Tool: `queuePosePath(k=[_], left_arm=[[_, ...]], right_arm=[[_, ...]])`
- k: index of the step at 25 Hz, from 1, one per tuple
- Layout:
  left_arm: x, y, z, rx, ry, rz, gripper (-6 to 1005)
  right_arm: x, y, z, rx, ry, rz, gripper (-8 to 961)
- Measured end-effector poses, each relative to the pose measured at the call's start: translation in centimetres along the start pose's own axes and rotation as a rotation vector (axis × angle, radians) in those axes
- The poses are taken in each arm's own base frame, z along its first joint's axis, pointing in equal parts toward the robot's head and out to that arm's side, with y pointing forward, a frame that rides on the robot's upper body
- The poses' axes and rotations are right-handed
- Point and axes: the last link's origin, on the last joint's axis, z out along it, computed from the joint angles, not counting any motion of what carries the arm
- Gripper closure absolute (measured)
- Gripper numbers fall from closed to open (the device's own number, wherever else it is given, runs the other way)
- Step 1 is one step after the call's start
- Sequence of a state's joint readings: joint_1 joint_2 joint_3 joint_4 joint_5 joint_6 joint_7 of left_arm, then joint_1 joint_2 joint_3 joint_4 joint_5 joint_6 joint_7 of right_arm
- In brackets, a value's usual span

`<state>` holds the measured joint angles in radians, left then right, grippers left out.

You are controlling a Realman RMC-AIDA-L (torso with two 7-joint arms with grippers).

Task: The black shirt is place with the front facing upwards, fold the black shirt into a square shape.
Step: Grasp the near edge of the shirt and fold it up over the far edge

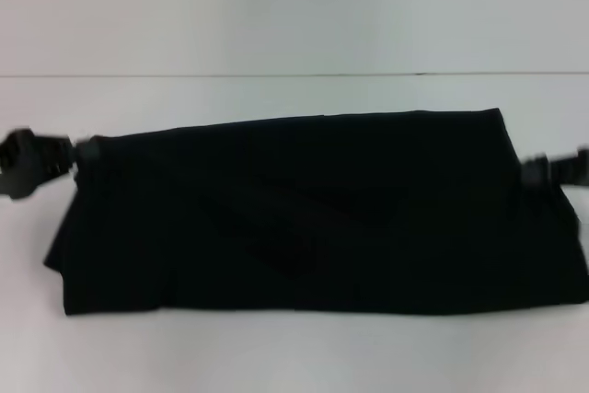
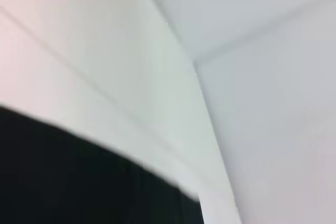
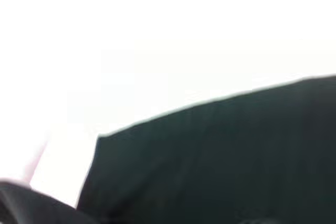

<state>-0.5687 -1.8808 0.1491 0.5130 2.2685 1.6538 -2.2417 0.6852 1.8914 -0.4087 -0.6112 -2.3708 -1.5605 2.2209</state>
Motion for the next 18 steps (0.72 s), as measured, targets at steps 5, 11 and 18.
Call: queuePosePath(k=[5,11,18], left_arm=[[-0.1,-1.3,2.0,0.03,0.17,0.005,969],[-0.3,-2.2,3.7,0.063,0.31,0.011,968],[1.1,-1.9,4.2,0.062,0.365,0.029,952]], right_arm=[[0.0,-1.0,3.8,0.018,-0.187,0.086,887],[0.0,-1.6,6.4,0.1,-0.316,0.105,887],[-1.4,-1.3,6.1,0.082,-0.399,0.105,888]])
